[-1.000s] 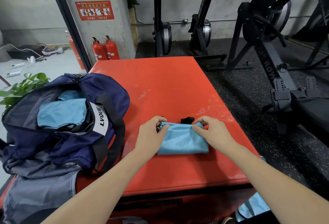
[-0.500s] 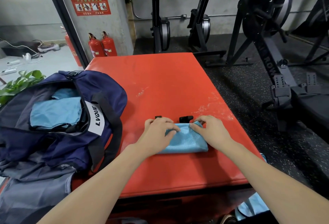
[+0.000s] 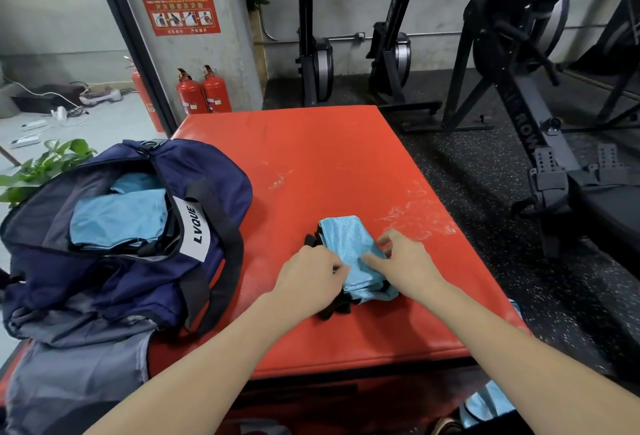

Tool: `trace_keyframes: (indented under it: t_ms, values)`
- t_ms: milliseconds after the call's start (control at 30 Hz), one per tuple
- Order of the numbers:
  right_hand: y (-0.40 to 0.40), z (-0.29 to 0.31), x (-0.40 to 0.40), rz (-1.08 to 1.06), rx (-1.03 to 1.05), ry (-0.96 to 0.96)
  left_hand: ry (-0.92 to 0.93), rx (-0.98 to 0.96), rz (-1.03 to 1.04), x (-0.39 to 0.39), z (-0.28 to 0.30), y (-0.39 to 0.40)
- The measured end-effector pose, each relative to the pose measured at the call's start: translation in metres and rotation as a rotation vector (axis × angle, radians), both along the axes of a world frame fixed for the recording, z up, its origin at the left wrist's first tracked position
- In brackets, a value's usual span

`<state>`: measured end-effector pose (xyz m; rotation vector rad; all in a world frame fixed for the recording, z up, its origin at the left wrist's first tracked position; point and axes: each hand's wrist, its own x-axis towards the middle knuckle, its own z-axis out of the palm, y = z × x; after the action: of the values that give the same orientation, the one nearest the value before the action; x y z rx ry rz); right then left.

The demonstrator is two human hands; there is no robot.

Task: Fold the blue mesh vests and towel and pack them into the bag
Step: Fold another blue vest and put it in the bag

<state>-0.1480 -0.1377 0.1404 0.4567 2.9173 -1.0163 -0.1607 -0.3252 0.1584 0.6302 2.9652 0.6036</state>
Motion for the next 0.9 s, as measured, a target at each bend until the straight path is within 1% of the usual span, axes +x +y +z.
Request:
trace_keyframes:
  t_ms: [100, 200, 233, 367, 433, 567, 633, 700, 767, 900]
  values:
    - [0.002, 0.004, -0.005, -0.038, -0.147, -0.045, 0.002, 0.018, 0.02, 0.001, 0.001, -0.003]
    - [0.004, 0.005, -0.008, -0.027, -0.366, -0.097, 0.001, 0.076, 0.052, -0.004, 0.002, -0.007]
    - [0.004, 0.006, -0.009, -0.014, -0.433, -0.106, 0.006, 0.121, 0.042, -0.008, 0.001, -0.009]
    - [-0.004, 0.026, -0.003, 0.103, -0.662, -0.099, 0.095, 0.403, -0.017, -0.023, 0.004, -0.022]
    - [-0.006, 0.037, 0.001, 0.176, -0.749, -0.1, 0.005, 0.493, -0.017, -0.027, 0.017, -0.031]
    - [-0.009, 0.048, 0.005, 0.287, -0.775, -0.131, -0.367, 0.724, -0.164, -0.026, 0.042, -0.051]
    - [-0.01, 0.052, 0.007, 0.305, -0.794, -0.15, -0.425, 0.722, -0.171, -0.021, 0.046, -0.059]
    - [-0.012, 0.055, 0.008, 0.321, -0.795, -0.178, -0.4, 0.686, -0.145, -0.014, 0.046, -0.066]
    - [-0.015, 0.058, 0.009, 0.341, -0.783, -0.217, -0.335, 0.651, -0.107, -0.01, 0.043, -0.072]
    - [-0.021, 0.057, 0.008, 0.317, -0.737, -0.295, -0.197, 0.658, -0.034, 0.001, 0.043, -0.087]
